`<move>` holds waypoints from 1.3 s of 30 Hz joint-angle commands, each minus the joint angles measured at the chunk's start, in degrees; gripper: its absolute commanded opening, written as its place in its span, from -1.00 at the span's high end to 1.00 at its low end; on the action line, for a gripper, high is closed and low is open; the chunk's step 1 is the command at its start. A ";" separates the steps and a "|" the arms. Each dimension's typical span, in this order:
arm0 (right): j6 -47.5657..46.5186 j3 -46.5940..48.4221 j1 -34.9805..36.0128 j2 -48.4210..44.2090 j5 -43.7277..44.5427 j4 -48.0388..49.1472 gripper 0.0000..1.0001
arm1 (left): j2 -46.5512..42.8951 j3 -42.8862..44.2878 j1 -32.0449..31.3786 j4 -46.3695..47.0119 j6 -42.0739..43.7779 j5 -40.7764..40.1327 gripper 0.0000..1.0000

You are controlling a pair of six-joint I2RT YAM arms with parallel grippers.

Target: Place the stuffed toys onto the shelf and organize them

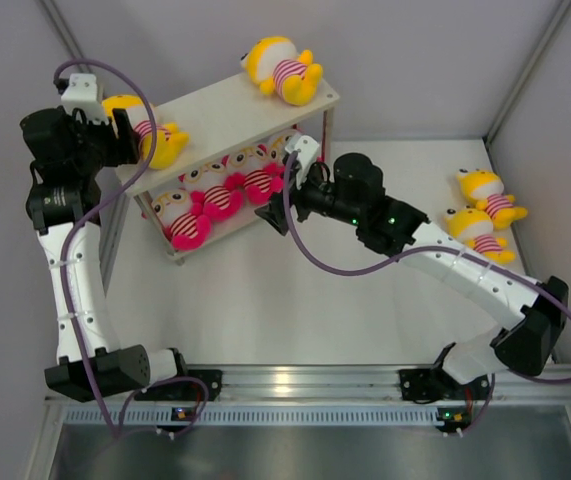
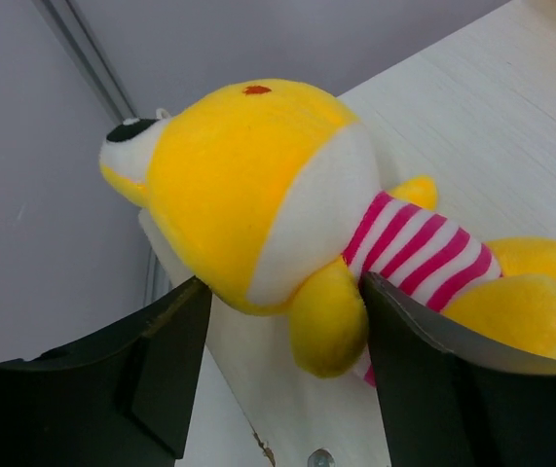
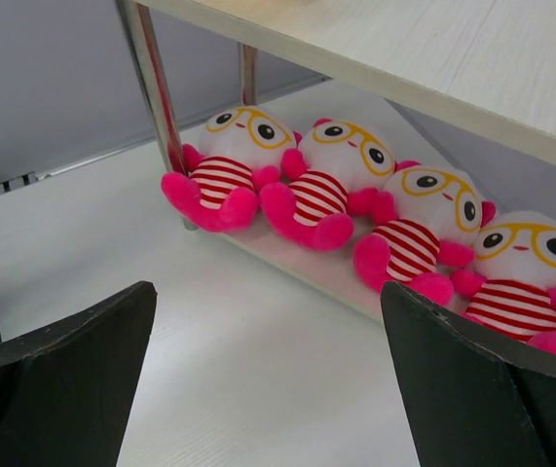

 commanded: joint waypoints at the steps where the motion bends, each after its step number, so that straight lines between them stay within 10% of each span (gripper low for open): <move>1: 3.10 -1.15 -1.50 -3.92 1.08 4.87 -0.98 | -1.90 2.06 0.28 -1.40 2.02 -4.48 -0.41; 10: 8.89 -2.83 -5.89 -5.50 5.29 3.64 -0.98 | -0.50 5.05 0.28 -1.32 3.08 -6.51 -0.67; 24: 10.92 -7.75 -10.38 -8.76 4.33 3.73 -0.98 | 7.24 7.43 0.28 -1.32 2.37 -2.56 -0.21; 39: 14.16 -9.68 -13.53 -10.43 8.98 3.04 -0.98 | 8.91 7.34 1.16 1.94 4.83 7.29 -0.50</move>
